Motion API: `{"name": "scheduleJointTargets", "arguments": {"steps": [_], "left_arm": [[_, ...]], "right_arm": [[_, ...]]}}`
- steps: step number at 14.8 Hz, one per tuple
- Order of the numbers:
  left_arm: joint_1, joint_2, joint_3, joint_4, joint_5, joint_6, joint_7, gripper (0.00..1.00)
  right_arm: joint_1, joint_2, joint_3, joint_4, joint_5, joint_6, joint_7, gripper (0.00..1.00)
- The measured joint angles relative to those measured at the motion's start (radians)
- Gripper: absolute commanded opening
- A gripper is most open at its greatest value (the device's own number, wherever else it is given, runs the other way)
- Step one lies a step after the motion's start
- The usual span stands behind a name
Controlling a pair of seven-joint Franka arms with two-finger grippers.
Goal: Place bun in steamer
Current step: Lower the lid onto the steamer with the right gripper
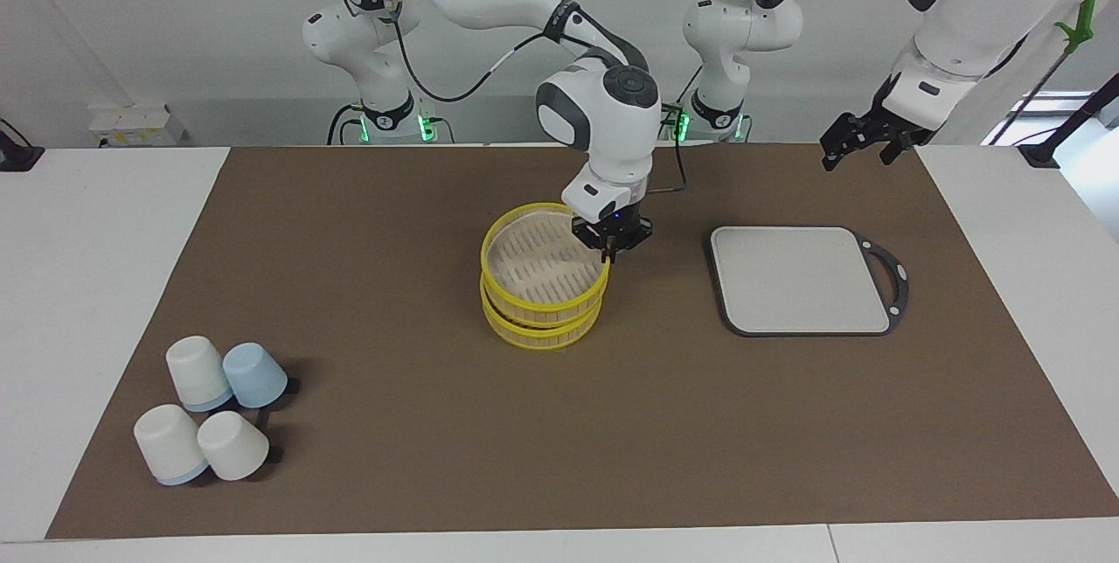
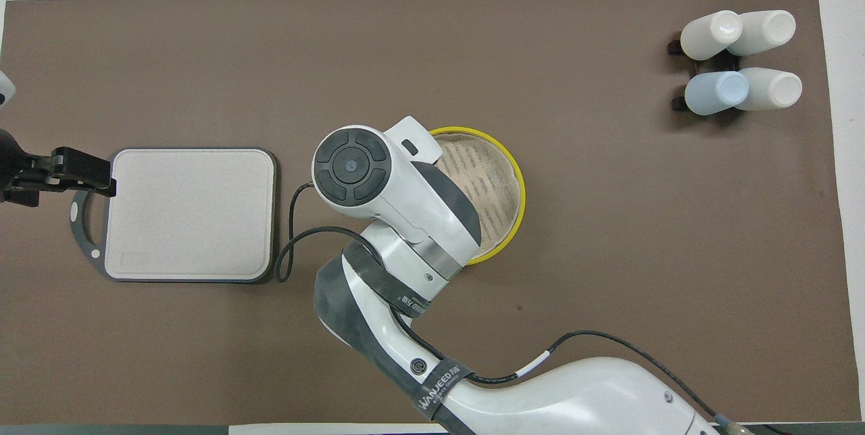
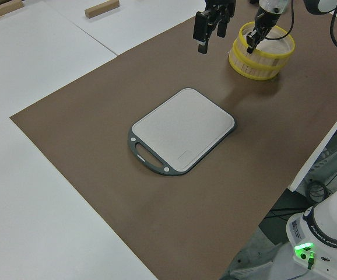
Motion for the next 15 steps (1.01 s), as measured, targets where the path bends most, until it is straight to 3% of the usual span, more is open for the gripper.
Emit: {"name": "scheduleJointTargets", "arguments": {"steps": [15], "left_arm": [[0.035,0.0,-0.002,-0.005,0.0,0.029,0.046,1.0]], "right_arm": [[-0.023,-0.003,-0.005,-0.022,0.003,0.033,0.004,0.0]]}}
